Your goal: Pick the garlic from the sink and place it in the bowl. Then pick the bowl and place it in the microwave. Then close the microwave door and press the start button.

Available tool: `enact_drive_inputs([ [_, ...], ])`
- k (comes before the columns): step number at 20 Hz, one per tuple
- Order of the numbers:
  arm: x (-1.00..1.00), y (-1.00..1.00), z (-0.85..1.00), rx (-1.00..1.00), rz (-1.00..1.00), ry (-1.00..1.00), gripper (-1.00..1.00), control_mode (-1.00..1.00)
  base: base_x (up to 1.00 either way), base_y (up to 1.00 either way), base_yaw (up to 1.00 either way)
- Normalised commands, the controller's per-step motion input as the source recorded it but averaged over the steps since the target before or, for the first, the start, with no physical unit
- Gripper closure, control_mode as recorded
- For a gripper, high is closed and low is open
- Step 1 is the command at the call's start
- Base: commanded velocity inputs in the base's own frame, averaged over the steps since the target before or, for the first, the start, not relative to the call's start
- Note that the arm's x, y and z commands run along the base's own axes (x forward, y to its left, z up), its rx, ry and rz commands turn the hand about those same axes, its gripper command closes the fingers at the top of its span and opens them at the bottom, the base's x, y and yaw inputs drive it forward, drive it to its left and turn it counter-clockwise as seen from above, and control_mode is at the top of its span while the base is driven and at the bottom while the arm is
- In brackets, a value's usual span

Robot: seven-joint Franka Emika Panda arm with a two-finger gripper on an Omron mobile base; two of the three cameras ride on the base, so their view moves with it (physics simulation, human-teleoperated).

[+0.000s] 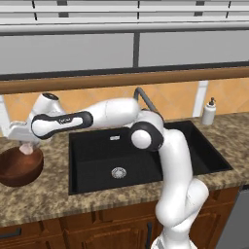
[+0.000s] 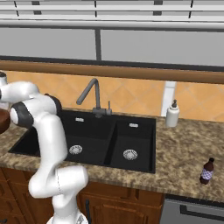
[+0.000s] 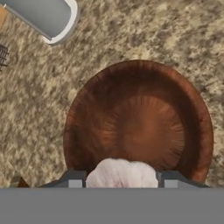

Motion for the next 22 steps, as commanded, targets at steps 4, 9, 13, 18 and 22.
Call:
enact_drive_inputs([
  [4, 0.08, 0.36, -0.19, -0.03, -0.03, 0.07, 1.0, -1.0, 0.0, 0.0, 0.0],
  [9, 0.03, 0.14, -0.33, -0.07, -0.01, 0.03, 1.0, -1.0, 0.0, 0.0, 0.0],
  [13, 0.0, -0.03, -0.48, -0.02, 0.0, 0.09, 1.0, -1.0, 0.0, 0.0, 0.0],
  [18, 0.0, 0.0, -0.63, 0.0, 0.0, 0.11, 1.0, -1.0, 0.0, 0.0, 0.0],
  [22, 0.0, 0.0, -0.62, 0.0, 0.0, 0.11, 1.0, -1.0, 0.0, 0.0, 0.0],
])
